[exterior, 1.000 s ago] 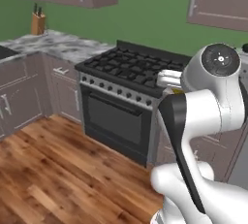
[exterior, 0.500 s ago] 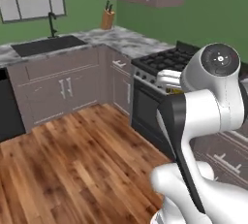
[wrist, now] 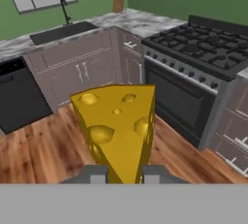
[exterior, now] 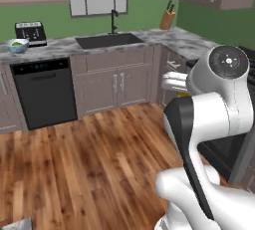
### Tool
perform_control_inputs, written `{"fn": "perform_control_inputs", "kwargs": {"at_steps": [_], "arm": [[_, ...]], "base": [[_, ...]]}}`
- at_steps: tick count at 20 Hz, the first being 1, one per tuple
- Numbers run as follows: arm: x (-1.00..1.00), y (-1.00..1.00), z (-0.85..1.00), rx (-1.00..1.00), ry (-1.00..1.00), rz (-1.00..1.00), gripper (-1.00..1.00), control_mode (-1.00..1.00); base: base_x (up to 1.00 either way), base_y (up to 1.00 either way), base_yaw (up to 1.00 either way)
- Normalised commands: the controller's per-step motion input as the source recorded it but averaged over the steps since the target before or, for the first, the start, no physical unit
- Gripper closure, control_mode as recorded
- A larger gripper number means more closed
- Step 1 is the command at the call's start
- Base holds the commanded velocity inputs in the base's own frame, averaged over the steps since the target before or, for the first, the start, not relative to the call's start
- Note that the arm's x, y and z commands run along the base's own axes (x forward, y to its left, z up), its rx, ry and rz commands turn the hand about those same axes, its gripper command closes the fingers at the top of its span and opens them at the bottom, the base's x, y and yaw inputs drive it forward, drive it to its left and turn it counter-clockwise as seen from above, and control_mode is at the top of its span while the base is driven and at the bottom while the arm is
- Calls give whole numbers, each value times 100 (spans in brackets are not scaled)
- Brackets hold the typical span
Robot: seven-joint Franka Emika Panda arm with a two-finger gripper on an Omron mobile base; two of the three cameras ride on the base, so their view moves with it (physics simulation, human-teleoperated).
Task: Pick the cheese from the fridge and the cheese grater from the cabinet and place them next to the salad bowl.
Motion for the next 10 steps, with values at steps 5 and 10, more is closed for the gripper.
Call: {"fn": "perform_control_inputs", "kwargs": {"at_steps": [5, 10], "arm": [[0, 0, 0, 0, 0, 0, 100, 100], [0, 0, 0, 0, 0, 0, 100, 100]], "base": [[28, 54, 34], [46, 7, 25]]}}
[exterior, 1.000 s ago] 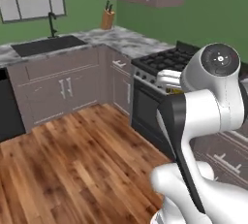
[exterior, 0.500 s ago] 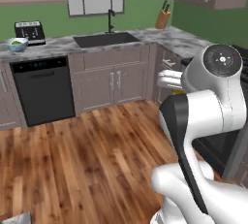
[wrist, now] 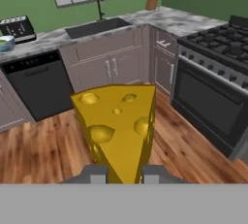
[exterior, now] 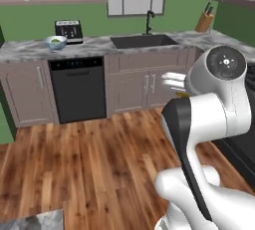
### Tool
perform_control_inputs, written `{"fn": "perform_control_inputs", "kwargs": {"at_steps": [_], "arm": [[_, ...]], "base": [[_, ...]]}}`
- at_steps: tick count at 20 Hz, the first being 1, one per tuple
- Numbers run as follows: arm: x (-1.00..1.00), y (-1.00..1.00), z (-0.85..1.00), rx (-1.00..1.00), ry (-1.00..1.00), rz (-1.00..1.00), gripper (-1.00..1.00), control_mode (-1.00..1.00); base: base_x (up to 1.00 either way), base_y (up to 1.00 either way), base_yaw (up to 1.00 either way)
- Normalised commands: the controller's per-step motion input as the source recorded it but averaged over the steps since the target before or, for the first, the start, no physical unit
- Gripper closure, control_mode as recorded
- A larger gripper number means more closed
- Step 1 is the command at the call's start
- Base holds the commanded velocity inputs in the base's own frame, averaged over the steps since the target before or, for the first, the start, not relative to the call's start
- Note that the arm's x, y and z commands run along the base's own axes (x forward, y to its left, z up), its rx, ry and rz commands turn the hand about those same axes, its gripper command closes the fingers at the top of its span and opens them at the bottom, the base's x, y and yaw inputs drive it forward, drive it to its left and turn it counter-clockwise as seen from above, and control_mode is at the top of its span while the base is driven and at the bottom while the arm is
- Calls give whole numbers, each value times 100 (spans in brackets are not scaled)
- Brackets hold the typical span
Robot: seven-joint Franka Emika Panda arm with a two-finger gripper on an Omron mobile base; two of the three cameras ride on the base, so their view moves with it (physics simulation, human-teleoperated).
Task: Pick the cheese from the fridge and the cheese grater from the cabinet and place them next to the salad bowl.
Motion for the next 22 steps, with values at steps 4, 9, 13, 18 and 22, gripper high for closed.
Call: {"fn": "perform_control_inputs", "kwargs": {"at_steps": [4, 9, 13, 18, 22], "arm": [[0, 0, 0, 0, 0, 0, 100, 100], [0, 0, 0, 0, 0, 0, 100, 100], [0, 0, 0, 0, 0, 0, 100, 100], [0, 0, 0, 0, 0, 0, 100, 100], [0, 0, 0, 0, 0, 0, 100, 100]], "base": [[65, -5, 18], [83, -1, 18], [90, 0, 15], [84, 0, 14], [86, 0, 15]]}}
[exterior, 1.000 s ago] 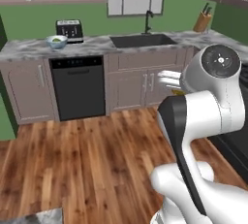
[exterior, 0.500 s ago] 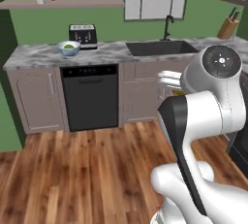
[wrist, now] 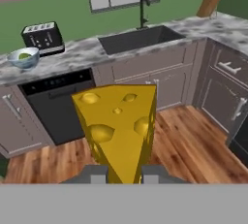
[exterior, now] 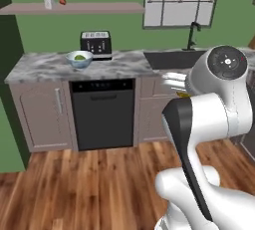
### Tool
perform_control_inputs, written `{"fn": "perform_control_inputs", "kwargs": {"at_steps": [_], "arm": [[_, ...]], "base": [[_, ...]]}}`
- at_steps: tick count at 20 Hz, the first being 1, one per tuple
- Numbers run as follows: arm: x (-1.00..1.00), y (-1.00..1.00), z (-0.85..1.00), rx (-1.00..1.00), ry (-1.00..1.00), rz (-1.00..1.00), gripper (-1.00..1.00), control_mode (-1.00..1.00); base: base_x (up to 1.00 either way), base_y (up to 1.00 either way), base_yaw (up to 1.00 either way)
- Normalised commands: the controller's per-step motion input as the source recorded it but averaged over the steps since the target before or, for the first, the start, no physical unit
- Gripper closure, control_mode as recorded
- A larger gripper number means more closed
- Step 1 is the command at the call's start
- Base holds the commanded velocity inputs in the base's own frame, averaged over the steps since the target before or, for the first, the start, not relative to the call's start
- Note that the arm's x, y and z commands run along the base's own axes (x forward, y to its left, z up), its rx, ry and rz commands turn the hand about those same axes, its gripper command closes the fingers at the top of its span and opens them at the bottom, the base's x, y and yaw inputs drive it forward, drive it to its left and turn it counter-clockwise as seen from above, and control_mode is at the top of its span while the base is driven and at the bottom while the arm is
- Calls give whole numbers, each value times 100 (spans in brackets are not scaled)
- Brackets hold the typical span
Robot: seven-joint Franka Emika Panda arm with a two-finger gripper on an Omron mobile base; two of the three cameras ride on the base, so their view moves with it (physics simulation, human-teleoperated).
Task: Pick the cheese from the fridge and the cheese grater from the cabinet and place them next to the salad bowl.
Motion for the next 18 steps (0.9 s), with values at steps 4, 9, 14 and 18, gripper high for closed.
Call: {"fn": "perform_control_inputs", "kwargs": {"at_steps": [4, 9, 14, 18], "arm": [[0, 0, 0, 0, 0, 0, 100, 100], [0, 0, 0, 0, 0, 0, 100, 100], [0, 0, 0, 0, 0, 0, 100, 100], [0, 0, 0, 0, 0, 0, 100, 100]], "base": [[83, 0, 15], [84, -4, 15], [74, 1, 10], [75, 3, 5]]}}
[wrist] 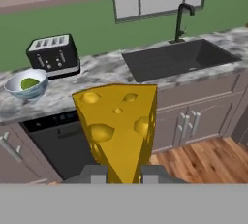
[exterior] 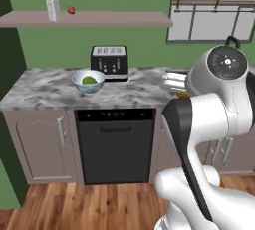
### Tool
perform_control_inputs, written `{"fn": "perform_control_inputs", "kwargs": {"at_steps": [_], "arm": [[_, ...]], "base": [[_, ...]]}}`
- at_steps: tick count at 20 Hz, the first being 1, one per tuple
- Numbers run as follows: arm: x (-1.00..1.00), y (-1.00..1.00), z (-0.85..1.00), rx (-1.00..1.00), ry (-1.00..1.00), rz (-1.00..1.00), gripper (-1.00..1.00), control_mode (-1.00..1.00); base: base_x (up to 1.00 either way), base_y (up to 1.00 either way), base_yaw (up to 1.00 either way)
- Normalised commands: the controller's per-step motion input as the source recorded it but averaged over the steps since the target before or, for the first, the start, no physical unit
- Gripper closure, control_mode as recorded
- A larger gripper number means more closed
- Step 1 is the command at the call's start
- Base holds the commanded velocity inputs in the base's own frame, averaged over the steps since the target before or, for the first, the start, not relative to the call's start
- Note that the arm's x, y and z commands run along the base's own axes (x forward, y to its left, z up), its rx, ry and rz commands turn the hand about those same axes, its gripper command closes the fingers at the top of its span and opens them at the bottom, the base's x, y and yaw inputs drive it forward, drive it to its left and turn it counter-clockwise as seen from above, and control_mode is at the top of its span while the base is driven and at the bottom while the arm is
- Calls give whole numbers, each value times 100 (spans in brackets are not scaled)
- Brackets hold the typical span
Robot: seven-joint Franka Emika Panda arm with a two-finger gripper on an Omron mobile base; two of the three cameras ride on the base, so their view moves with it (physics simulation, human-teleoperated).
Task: Pick the cheese from the fridge and the cheese grater from the cabinet and place them next to the salad bowl.
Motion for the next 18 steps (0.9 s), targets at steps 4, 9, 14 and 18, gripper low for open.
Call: {"fn": "perform_control_inputs", "kwargs": {"at_steps": [4, 9, 14, 18], "arm": [[0, 0, 0, 0, 0, 0, 100, 100], [0, 0, 0, 0, 0, 0, 100, 100], [0, 0, 0, 0, 0, 0, 100, 100], [0, 0, 0, 0, 0, 0, 100, 100]], "base": [[71, 21, 3], [61, 36, 4], [58, 35, 5], [81, 5, 2]]}}
